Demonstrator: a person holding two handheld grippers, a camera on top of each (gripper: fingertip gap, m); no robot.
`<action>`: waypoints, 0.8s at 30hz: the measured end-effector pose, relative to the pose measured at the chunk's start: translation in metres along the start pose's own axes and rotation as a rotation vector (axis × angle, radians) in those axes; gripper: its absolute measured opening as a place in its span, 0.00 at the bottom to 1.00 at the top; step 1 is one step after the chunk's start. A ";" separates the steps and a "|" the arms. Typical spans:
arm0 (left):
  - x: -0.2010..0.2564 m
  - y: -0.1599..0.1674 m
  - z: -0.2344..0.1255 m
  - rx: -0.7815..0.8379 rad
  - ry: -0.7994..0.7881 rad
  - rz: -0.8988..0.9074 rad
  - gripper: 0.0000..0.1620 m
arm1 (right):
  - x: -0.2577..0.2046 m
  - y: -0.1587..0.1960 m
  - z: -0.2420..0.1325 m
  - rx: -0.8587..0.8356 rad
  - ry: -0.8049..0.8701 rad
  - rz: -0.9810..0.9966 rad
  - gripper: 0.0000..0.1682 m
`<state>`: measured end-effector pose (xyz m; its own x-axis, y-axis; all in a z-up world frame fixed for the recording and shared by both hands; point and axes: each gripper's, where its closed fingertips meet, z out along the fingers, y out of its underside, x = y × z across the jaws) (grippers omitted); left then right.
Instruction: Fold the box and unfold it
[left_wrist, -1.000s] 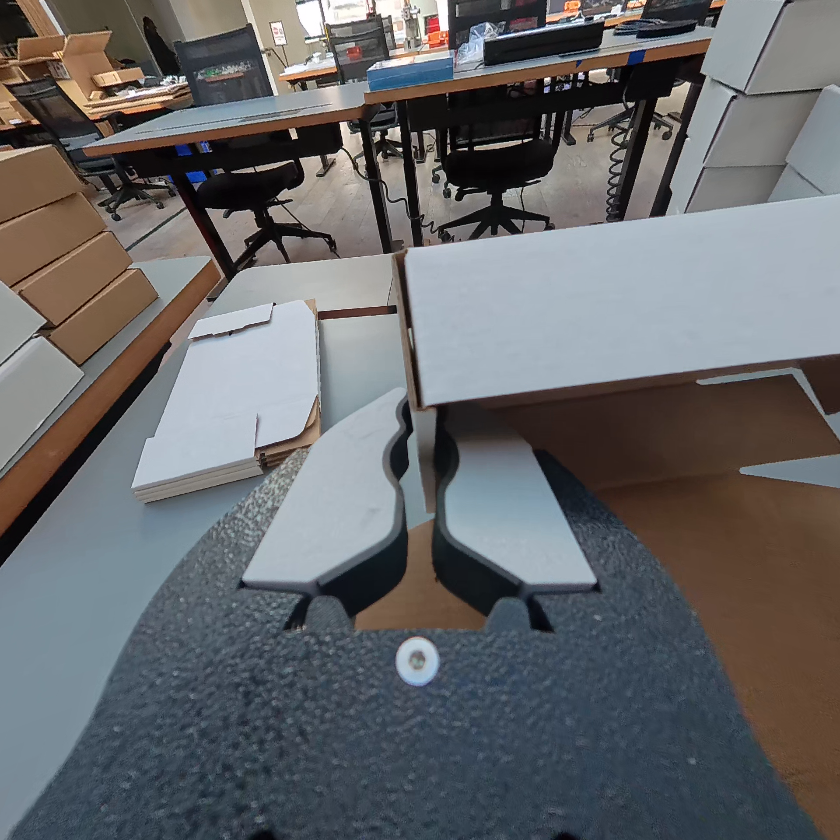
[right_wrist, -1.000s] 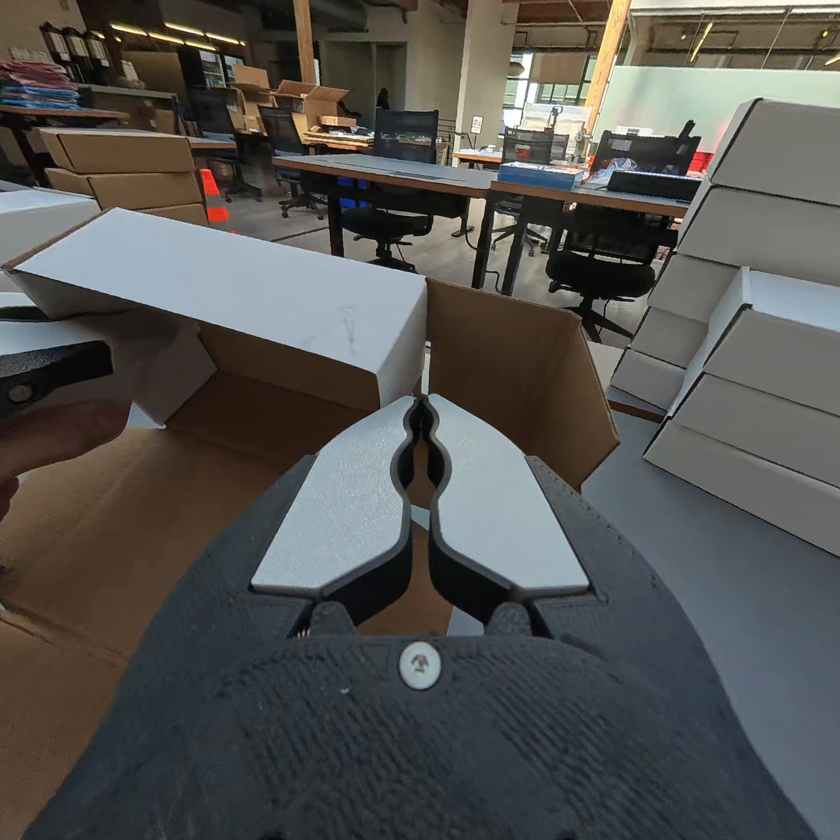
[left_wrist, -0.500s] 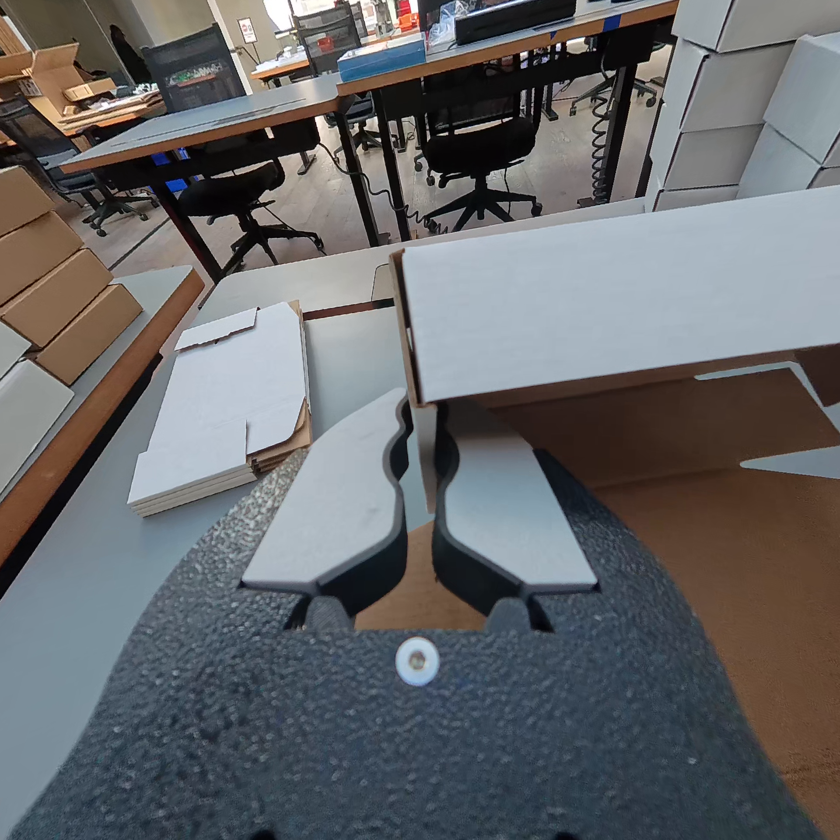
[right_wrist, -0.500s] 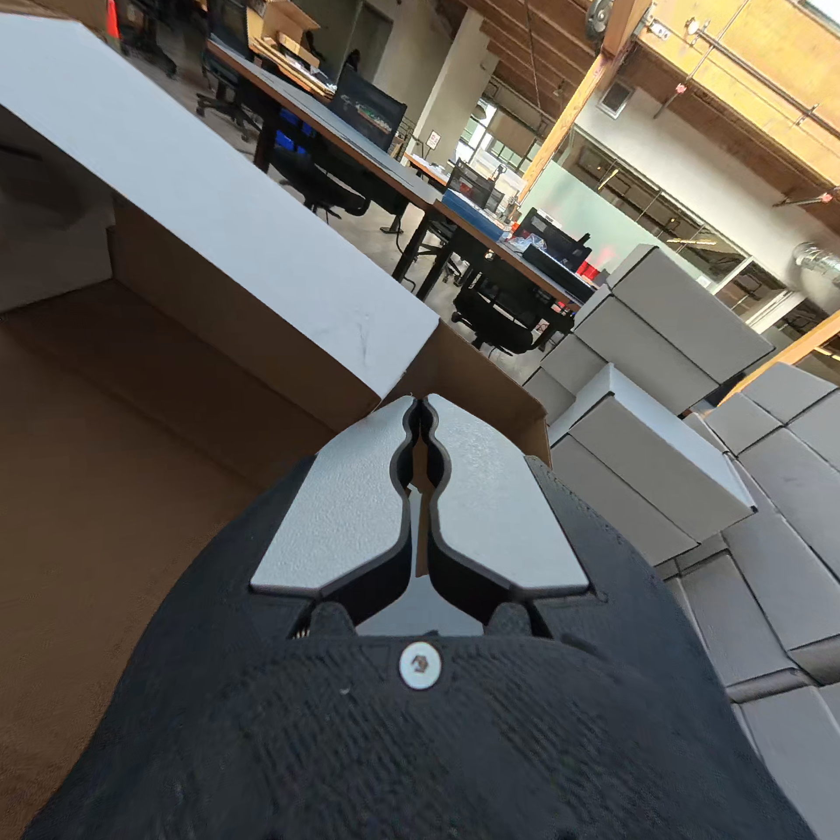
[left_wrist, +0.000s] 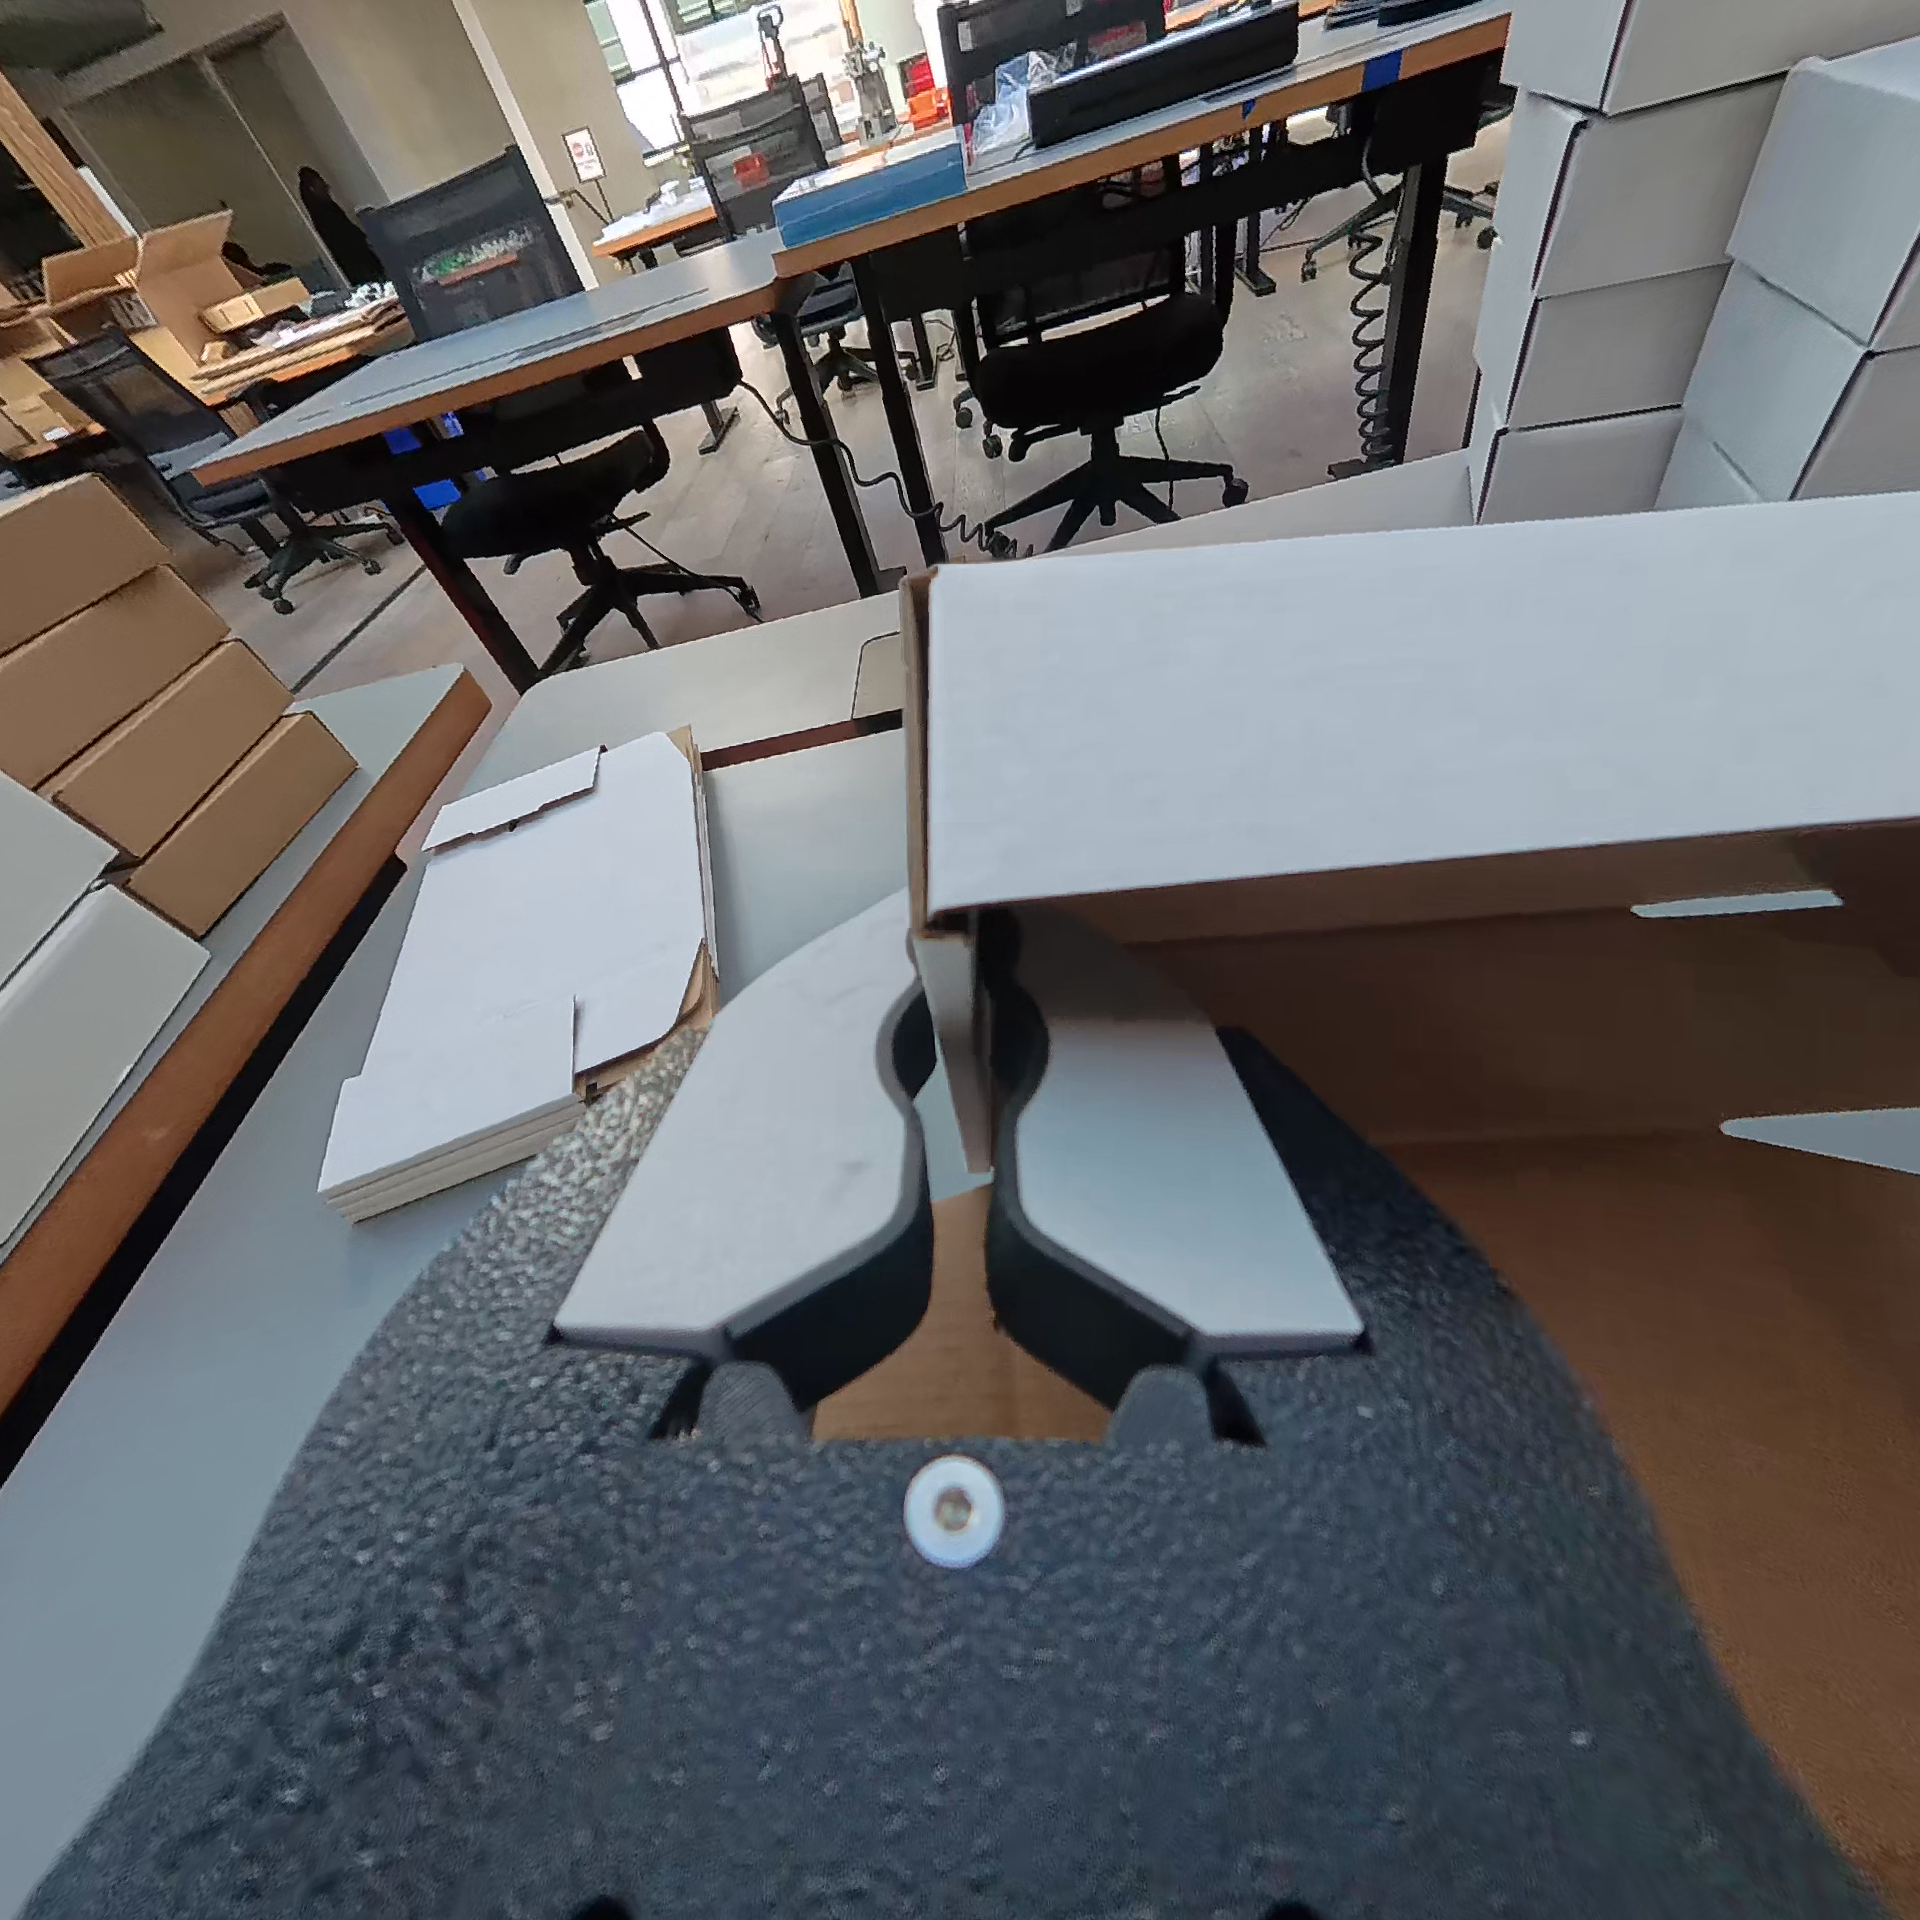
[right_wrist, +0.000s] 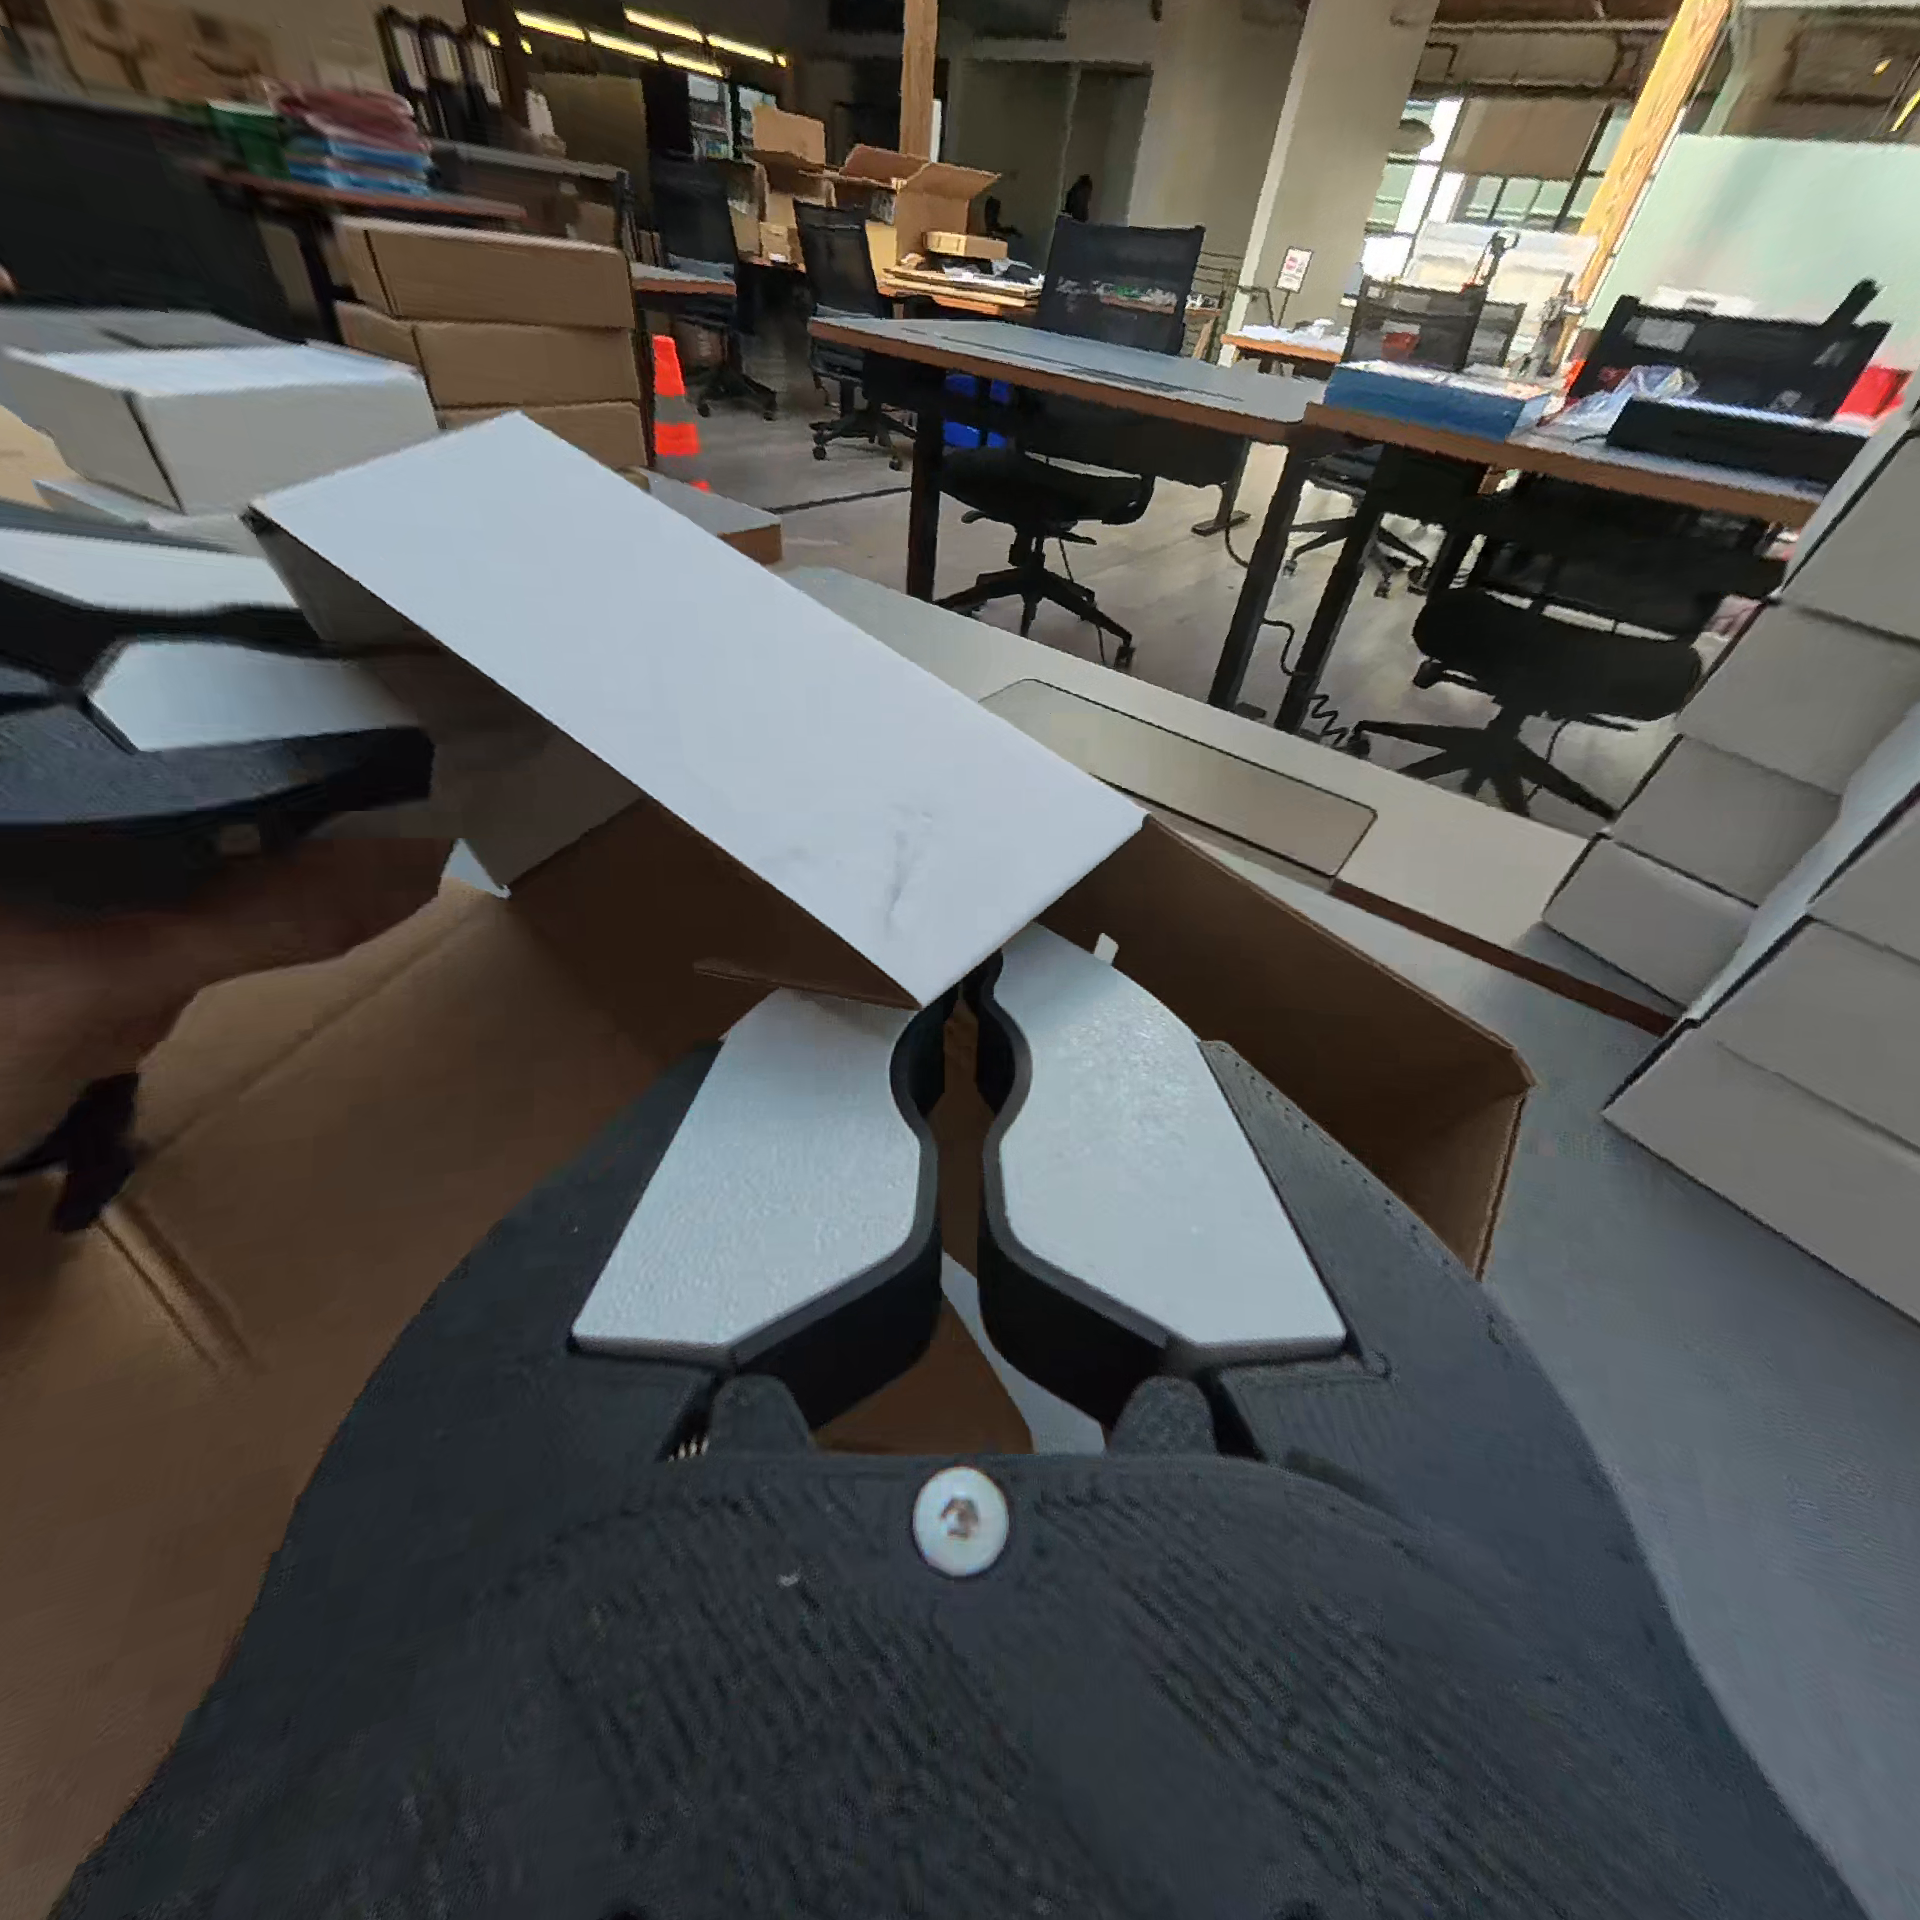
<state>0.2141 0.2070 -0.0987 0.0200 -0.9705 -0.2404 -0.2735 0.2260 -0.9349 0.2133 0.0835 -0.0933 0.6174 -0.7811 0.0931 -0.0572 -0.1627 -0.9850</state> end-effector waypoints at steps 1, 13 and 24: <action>0.001 0.000 0.000 0.004 -0.001 0.018 0.03 | -0.003 -0.003 -0.001 0.025 -0.035 0.093 0.00; 0.021 0.014 0.003 0.019 0.056 -0.026 0.05 | -0.021 -0.054 -0.013 0.267 -0.410 0.759 0.00; -0.007 0.007 0.008 0.022 0.076 -0.250 0.03 | -0.030 0.000 -0.024 0.009 -0.249 0.463 0.00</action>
<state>0.2201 0.2157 -0.1054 0.0120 -0.9998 0.0178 -0.2477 -0.0202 -0.9686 0.1761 0.0924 -0.0927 0.6967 -0.6028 -0.3889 -0.3625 0.1719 -0.9160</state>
